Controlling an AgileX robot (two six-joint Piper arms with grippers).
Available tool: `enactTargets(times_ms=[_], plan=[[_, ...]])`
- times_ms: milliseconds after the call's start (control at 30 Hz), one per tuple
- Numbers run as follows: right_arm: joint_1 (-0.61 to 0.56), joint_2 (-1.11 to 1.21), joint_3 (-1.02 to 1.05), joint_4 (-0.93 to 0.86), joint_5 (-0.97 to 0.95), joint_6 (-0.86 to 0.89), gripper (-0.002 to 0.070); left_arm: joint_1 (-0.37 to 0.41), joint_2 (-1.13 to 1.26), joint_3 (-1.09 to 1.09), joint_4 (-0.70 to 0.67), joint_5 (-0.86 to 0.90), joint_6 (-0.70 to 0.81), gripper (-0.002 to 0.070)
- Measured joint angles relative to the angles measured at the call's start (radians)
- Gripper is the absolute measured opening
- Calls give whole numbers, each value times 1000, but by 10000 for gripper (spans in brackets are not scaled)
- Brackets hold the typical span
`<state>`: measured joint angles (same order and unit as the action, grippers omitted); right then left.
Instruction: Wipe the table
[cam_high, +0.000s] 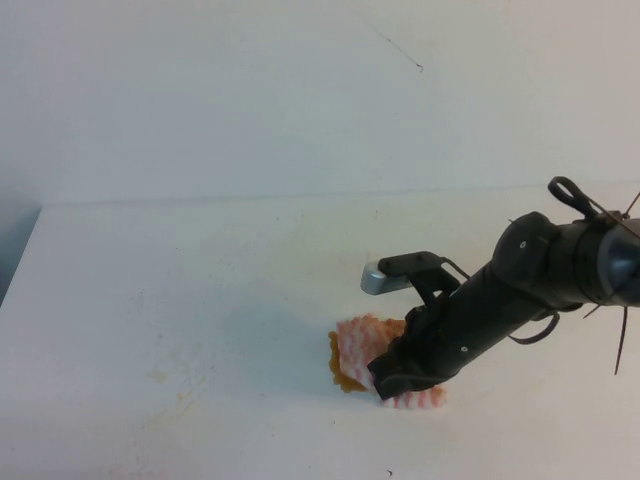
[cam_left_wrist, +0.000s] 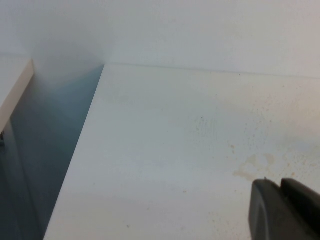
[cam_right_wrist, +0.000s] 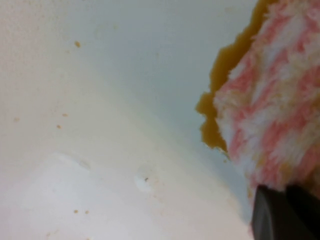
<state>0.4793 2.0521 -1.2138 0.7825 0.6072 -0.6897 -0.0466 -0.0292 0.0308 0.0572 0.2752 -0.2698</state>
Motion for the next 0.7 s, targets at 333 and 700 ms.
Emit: enactTargets(times_ms=[333, 700], plan=[[4, 41, -4, 241, 4, -134, 6, 0, 0, 0, 0, 0, 0, 0], [6, 49, -4, 319, -8, -190, 6, 0, 0, 0, 0, 0, 0, 0]])
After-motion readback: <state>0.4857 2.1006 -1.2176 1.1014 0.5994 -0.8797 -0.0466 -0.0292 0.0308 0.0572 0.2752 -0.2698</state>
